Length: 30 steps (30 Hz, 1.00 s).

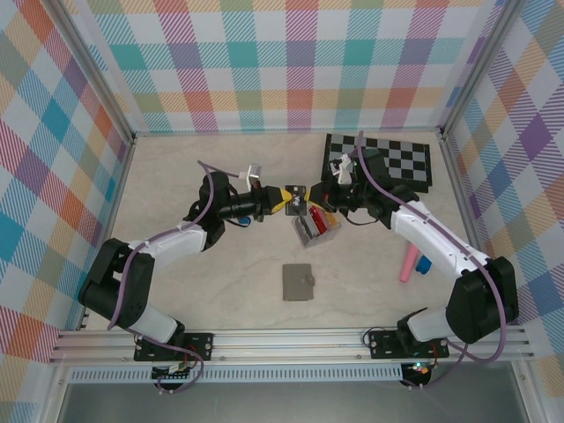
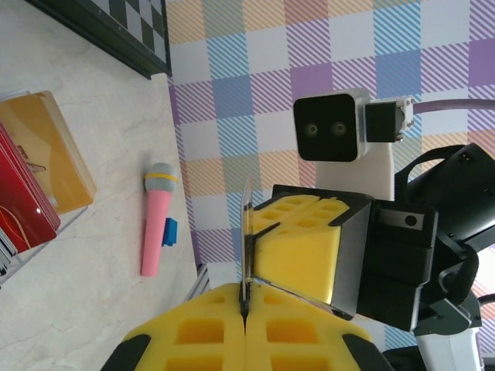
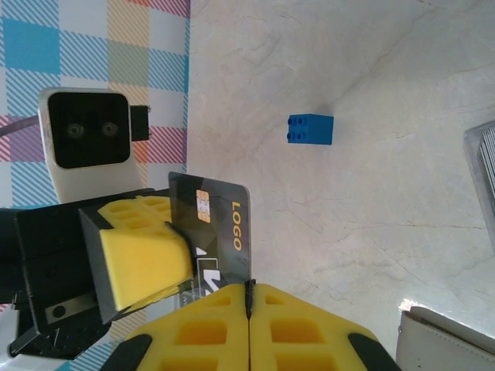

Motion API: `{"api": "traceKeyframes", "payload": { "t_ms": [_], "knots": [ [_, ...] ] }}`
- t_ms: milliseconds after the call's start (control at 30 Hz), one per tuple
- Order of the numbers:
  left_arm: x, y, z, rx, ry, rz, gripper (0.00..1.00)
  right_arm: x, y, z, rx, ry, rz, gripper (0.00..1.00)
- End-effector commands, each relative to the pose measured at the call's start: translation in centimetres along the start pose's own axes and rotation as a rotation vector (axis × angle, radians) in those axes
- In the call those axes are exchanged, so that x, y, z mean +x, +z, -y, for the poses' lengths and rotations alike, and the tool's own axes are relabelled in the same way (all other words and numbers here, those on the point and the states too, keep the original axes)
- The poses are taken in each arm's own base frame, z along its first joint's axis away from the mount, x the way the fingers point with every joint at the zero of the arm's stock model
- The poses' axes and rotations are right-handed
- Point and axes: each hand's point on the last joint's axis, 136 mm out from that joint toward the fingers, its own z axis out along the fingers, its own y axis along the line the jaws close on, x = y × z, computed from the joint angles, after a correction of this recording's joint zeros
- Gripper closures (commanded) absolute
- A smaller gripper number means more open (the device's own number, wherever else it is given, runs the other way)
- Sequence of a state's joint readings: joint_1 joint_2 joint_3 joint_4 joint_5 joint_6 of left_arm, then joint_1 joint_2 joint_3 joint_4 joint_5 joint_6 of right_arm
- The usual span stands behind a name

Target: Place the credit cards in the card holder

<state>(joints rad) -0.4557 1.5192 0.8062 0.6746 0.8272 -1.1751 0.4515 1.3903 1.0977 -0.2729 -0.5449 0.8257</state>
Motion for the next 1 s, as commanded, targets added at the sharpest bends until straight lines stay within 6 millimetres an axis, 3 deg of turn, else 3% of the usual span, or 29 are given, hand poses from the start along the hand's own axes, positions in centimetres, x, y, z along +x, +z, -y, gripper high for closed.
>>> {"api": "traceKeyframes", "payload": {
  "t_ms": [0,133,233,467,667,700,833,967],
  "knots": [
    [0.0,-0.1,2.4,0.058,0.040,-0.003,1.00,-0.1,-0.7,-1.1,-0.051,-0.009,0.022,0.86],
    [-0.2,-0.2,3.2,0.095,0.027,0.003,1.00,0.2,-0.5,-0.9,-0.072,-0.004,0.006,0.73],
    [-0.3,-0.2,3.7,0.119,0.019,0.008,1.00,0.5,-0.1,-1.0,-0.097,-0.003,-0.017,0.69],
    [-0.1,-0.1,3.0,0.106,-0.007,-0.003,1.00,0.5,-0.2,-2.2,-0.164,-0.034,-0.034,0.75],
    [0.0,0.1,2.0,0.084,-0.035,-0.015,1.00,0.8,-0.6,-3.1,-0.201,-0.067,-0.055,0.88],
    [0.1,0.2,1.6,0.068,-0.042,-0.018,0.97,0.8,-0.7,-3.1,-0.194,-0.072,-0.057,0.91],
    [0.5,-0.3,-1.4,-0.088,-0.065,0.003,0.45,1.1,-1.4,-0.9,-0.044,-0.103,-0.024,0.95],
    [1.8,-3.0,-6.2,-0.368,-0.084,0.052,0.22,2.9,-1.8,2.1,0.150,-0.217,0.017,0.95]
  ]
}}
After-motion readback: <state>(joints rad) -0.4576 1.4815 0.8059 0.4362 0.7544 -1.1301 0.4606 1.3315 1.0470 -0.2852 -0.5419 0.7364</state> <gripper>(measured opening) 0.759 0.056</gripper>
